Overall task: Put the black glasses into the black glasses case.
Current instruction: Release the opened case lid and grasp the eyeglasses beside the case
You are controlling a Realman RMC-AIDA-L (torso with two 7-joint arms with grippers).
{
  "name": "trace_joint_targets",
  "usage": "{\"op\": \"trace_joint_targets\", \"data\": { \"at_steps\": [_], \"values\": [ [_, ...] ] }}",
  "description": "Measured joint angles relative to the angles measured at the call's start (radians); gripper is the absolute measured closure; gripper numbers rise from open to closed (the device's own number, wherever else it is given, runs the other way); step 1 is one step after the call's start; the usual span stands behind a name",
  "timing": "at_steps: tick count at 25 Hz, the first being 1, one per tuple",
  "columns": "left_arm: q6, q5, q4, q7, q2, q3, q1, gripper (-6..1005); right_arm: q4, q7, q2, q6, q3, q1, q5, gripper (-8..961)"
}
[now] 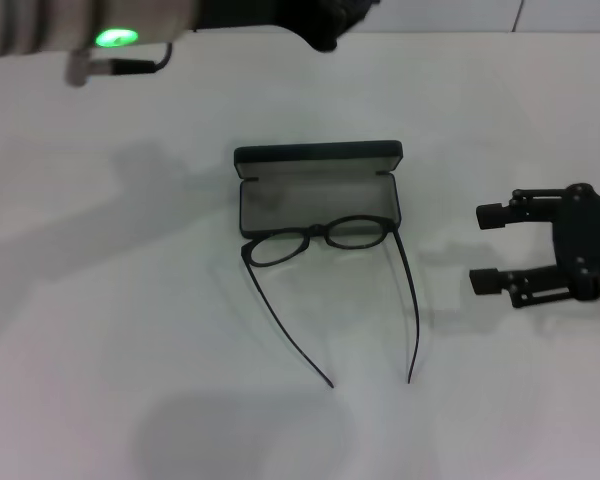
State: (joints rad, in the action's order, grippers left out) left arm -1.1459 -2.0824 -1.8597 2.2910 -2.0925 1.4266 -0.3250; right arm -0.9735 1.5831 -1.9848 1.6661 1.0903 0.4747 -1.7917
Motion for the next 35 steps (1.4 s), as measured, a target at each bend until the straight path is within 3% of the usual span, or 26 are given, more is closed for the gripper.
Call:
{"op": "trace_joint_targets", "data": {
  "at_steps": [2, 4, 7, 9, 10, 16, 21, 28, 35],
  "values": [
    [-0.054, 0.235, 0.051, -0.114, 0.000, -0.083, 0.049, 725, -0.024, 0.043, -0.002, -0.006, 0.000, 0.050, -0.072, 146],
    [-0.123, 0.394, 0.120, -0.204, 0.000, -0.147, 0.089, 791, -0.029, 0.083, -0.001, 0.002, 0.002, 0.122, -0.137, 175],
    [-0.217, 0.512, 0.232, -0.289, 0.000, -0.198, 0.130, 891, -0.031, 0.115, -0.002, 0.012, 0.013, 0.205, -0.211, 220],
    [-0.277, 0.563, 0.318, -0.347, 0.001, -0.218, 0.157, 889, -0.032, 0.132, -0.009, 0.021, 0.025, 0.267, -0.260, 249],
    [-0.277, 0.563, 0.318, -0.347, 0.001, -0.218, 0.157, 889, -0.032, 0.141, -0.012, 0.023, 0.033, 0.294, -0.282, 264],
    [-0.442, 0.603, 0.618, -0.552, 0.003, -0.279, 0.192, 887, -0.012, 0.178, -0.029, -0.022, 0.103, 0.455, -0.421, 323],
    [-0.541, 0.604, 0.817, -0.733, 0.004, -0.337, 0.191, 886, 0.067, 0.176, -0.035, -0.176, 0.229, 0.546, -0.457, 323],
    [-0.581, 0.602, 0.969, -0.855, 0.007, -0.390, 0.192, 886, 0.129, 0.178, -0.043, -0.373, 0.441, 0.610, -0.457, 323],
    [-0.590, 0.606, 1.065, -0.917, 0.008, -0.401, 0.191, 887, 0.157, 0.181, -0.043, -0.541, 0.637, 0.622, -0.409, 322]
  ]
}}
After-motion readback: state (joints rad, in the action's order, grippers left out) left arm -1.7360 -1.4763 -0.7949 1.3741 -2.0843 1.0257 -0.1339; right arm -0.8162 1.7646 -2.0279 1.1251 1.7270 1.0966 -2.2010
